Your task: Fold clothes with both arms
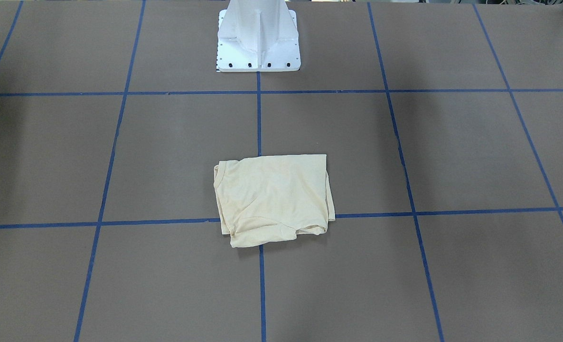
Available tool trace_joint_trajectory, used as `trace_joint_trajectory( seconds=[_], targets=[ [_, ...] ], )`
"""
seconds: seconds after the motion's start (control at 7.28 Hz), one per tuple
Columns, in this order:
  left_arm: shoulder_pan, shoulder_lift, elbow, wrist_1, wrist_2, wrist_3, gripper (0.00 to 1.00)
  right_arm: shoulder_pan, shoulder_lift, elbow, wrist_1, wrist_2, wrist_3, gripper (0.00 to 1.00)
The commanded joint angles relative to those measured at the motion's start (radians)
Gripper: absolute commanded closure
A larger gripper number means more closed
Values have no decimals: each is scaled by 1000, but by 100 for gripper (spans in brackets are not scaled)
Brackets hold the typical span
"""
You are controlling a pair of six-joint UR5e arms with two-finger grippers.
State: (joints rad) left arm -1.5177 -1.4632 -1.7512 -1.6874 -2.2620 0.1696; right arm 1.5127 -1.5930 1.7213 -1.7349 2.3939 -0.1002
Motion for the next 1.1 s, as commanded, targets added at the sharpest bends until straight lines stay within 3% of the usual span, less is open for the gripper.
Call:
trace_joint_trajectory(
  seconds=[0.0,0.27,0.55,0.96],
  targets=[
    [-1,-3,28,79,-80,-2,0,21,-7,0,-94,11,-39,0],
    [-1,1,24,145,-88,-13,0,24,-22,-8,-94,13,-74,0],
    [-3,9,28,150,-88,-146,0,44,-25,-43,-92,14,-143,0],
    [-1,14,39,140,-91,-168,0,81,-61,-62,-80,7,-162,0]
  ],
)
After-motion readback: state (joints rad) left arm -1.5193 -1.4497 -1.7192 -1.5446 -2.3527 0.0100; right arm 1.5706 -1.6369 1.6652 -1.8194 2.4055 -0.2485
